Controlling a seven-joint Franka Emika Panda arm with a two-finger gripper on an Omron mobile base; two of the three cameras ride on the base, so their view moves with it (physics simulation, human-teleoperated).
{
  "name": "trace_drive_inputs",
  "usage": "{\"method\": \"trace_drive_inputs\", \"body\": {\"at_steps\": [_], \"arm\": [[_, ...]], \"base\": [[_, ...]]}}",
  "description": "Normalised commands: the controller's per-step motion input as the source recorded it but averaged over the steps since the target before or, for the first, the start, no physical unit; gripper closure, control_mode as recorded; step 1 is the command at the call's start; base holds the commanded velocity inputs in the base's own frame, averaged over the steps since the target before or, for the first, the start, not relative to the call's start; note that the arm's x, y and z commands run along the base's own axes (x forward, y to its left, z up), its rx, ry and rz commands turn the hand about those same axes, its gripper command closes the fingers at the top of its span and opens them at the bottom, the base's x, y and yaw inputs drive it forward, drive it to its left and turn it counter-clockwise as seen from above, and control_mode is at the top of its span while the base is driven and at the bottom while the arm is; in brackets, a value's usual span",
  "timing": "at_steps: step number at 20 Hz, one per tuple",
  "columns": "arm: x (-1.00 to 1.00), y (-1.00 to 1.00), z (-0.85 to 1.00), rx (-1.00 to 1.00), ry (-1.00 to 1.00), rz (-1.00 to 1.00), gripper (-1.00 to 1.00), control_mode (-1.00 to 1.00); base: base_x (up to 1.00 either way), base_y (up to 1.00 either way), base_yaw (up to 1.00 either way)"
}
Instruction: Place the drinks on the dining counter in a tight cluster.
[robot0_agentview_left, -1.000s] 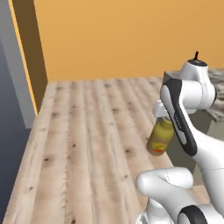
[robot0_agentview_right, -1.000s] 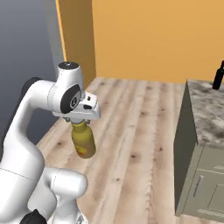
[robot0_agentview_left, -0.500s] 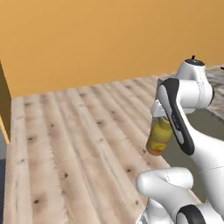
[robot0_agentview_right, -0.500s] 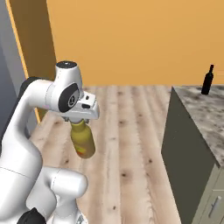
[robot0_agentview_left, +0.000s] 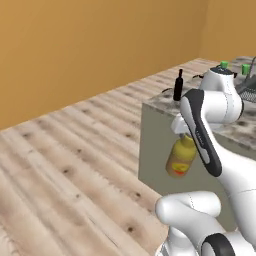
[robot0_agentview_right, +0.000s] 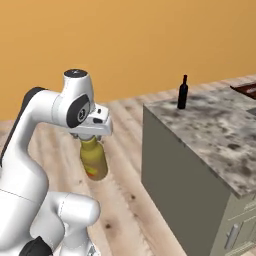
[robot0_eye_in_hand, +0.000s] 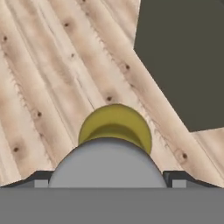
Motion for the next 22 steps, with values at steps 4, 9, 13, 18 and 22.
{"method": "trace_drive_inputs", "body": {"at_steps": [4,9,13,18,22], "arm": [[0.00,0.00,0.00,0.00,0.00,0.00,1.00,1.00],[0.00,0.00,0.00,0.00,0.00,0.00,1.00,1.00],[0.00,0.00,0.00,0.00,0.00,0.00,1.00,1.00],[0.00,0.00,0.00,0.00,0.00,0.00,1.00,1.00],[0.00,0.00,0.00,0.00,0.00,0.00,1.00,1.00]], "base": [[1.00,0.55,-0.58],[1.00,0.54,-0.63],[1.00,0.53,-0.65],[1.00,0.26,-0.58],[1.00,0.00,-0.48]]}}
